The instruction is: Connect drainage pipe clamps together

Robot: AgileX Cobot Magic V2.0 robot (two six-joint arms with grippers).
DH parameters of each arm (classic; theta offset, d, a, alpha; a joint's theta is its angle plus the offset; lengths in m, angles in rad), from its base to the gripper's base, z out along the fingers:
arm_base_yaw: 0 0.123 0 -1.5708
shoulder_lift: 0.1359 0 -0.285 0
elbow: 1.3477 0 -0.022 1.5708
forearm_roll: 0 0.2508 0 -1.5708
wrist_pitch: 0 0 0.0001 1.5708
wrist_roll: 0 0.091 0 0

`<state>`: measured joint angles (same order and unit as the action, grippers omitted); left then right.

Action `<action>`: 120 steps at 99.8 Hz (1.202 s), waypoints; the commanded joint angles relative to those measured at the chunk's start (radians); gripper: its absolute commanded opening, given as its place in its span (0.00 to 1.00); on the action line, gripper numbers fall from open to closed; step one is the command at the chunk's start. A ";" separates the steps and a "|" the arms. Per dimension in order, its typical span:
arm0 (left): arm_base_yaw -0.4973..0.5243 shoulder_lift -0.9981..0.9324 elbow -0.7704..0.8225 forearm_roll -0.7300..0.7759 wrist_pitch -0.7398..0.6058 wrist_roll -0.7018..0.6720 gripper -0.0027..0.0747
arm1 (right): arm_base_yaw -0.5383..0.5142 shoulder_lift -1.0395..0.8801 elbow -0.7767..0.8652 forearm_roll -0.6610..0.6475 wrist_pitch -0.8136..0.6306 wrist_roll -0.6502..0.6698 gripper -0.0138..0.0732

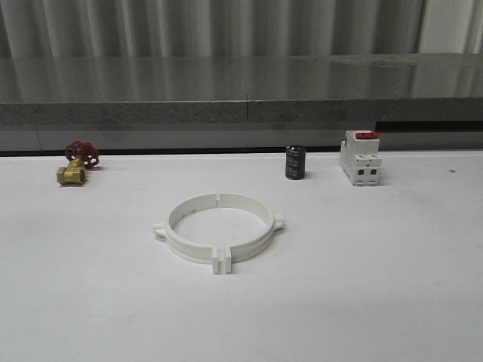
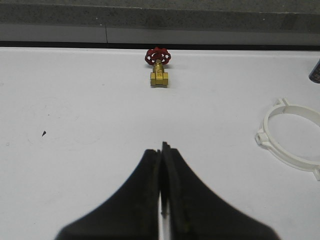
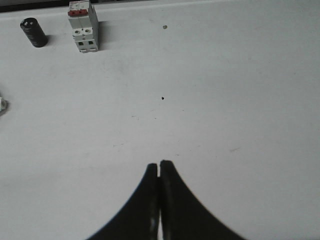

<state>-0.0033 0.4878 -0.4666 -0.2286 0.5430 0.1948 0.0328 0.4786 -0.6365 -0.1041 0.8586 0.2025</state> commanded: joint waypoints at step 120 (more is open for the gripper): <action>-0.010 0.004 -0.026 -0.019 -0.064 0.003 0.01 | -0.007 -0.508 0.647 0.112 -0.793 -0.144 0.08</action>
<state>-0.0033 0.4861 -0.4658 -0.2286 0.5430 0.1948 0.0328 -0.0103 0.0265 0.0069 0.1976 0.0680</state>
